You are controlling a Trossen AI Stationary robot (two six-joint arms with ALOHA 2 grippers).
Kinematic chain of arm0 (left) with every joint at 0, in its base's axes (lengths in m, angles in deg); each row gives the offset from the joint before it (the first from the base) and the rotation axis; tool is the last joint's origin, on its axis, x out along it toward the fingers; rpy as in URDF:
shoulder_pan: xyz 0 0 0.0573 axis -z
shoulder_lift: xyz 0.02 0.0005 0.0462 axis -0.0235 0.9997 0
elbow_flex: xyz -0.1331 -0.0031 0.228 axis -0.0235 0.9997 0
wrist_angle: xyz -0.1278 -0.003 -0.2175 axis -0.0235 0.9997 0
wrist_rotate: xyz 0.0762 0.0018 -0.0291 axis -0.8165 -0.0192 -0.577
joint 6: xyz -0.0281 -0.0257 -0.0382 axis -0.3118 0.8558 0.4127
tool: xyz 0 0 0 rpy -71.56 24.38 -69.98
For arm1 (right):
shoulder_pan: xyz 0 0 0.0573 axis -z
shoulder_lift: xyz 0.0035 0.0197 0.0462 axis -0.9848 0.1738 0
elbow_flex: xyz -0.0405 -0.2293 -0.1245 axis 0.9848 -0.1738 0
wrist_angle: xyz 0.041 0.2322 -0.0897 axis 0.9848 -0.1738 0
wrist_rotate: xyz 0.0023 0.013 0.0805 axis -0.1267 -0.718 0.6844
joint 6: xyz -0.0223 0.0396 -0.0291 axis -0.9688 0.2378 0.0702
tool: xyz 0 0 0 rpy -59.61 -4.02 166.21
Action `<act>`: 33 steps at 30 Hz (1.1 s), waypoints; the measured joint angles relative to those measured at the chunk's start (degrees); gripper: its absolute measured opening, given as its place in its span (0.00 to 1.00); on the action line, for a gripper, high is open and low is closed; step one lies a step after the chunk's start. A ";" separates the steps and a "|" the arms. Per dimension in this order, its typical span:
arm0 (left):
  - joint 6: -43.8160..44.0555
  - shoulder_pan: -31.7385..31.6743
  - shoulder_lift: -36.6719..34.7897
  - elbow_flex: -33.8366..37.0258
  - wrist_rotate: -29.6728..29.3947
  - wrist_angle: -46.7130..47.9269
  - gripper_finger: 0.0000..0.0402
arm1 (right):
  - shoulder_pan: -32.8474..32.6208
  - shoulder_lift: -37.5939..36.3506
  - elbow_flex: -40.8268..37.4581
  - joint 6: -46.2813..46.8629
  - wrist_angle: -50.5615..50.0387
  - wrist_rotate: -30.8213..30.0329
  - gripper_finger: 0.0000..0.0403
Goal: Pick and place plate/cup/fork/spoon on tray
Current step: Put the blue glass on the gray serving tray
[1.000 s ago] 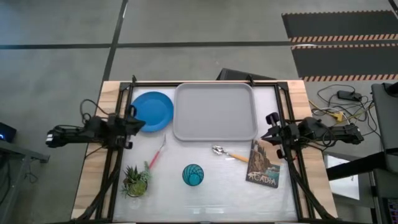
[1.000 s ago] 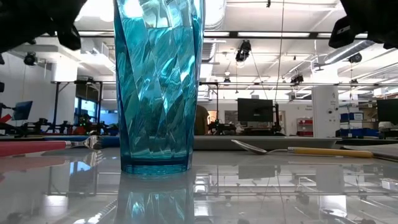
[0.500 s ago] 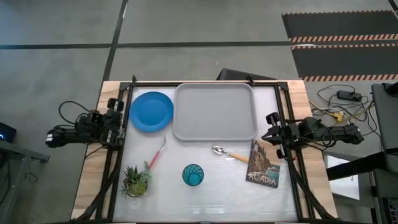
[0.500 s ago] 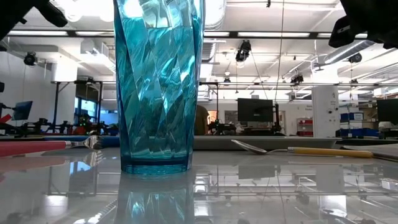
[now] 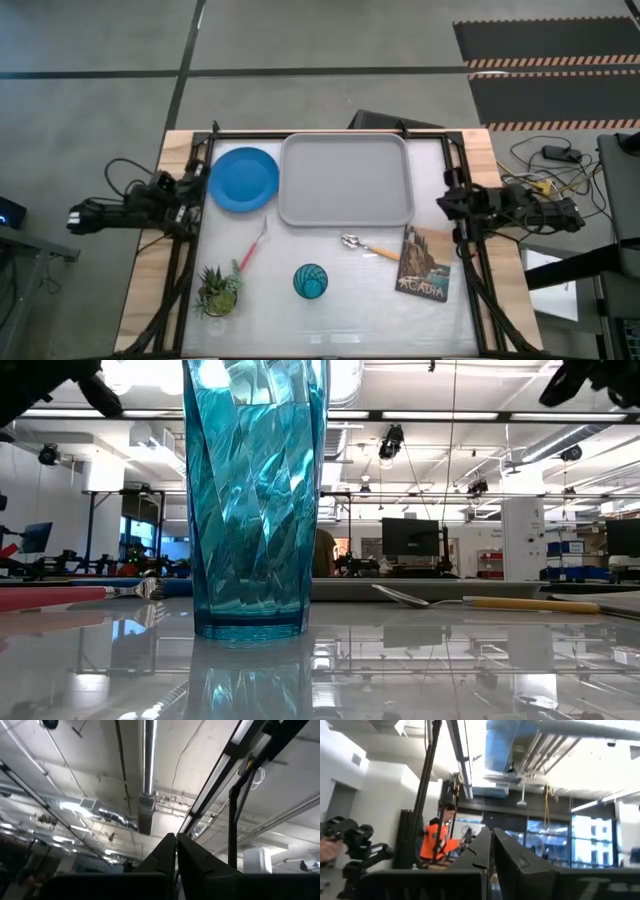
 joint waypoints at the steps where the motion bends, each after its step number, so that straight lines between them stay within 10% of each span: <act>1: 0.56 0.00 1.90 -0.65 0.00 0.02 0.00 | 0.00 0.00 0.37 -1.07 -0.04 0.02 0.02; 21: 4.92 0.39 38.29 -24.18 1.05 13.50 0.00 | 0.02 0.00 1.21 4.71 -0.39 -5.28 0.02; 33: 0.39 4.66 45.45 -40.57 4.19 32.93 0.00 | 0.02 0.02 1.21 5.56 -1.31 -10.89 0.02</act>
